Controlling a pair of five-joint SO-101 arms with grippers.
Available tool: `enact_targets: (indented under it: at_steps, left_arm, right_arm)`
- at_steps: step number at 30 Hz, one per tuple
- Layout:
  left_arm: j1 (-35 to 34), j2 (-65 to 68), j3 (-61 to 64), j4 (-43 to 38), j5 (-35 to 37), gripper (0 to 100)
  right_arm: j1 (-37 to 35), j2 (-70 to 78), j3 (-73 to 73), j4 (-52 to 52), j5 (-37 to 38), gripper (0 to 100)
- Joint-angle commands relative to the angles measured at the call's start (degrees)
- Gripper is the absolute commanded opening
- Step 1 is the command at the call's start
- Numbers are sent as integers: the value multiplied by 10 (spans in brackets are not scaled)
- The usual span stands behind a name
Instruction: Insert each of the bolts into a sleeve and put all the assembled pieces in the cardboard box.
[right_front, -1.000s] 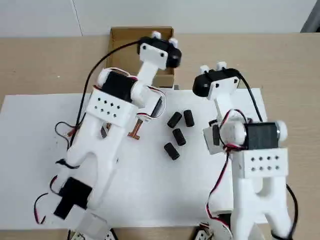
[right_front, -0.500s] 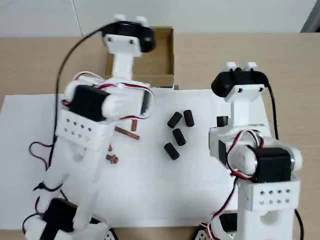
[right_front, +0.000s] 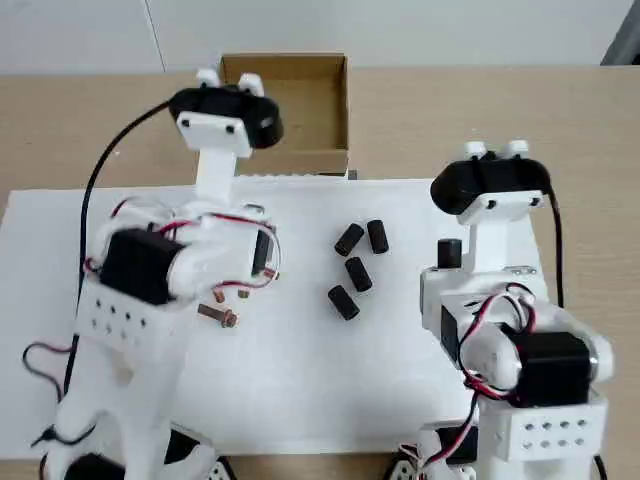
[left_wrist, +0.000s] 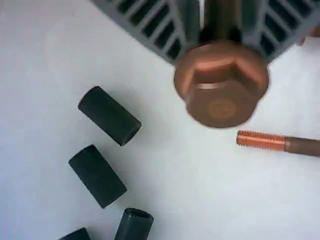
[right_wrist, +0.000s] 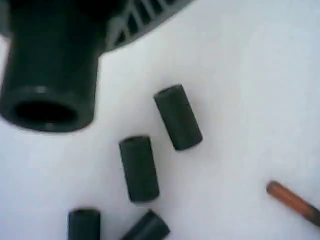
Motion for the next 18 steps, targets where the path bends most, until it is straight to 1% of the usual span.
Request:
enact_targets:
  at_steps: [1, 4, 12, 15, 18]
  left_arm:
    - [0, -87, 61, -53, -6, 5]
    - [0, -149, 141, -111, -6, 5]
    - [0, -309, 344, -273, 1, 5]
    - [0, -371, 407, -320, 42, 5]
    - [3, -434, 460, -356, 71, 5]
  right_arm:
    - [0, -34, 16, 0, -9, 3]
    - [0, -58, 71, -36, -9, 3]
    - [-2, -120, 232, -185, -9, 3]
    - [-7, -144, 285, -237, -9, 3]
    - [-40, -171, 331, -281, -9, 3]
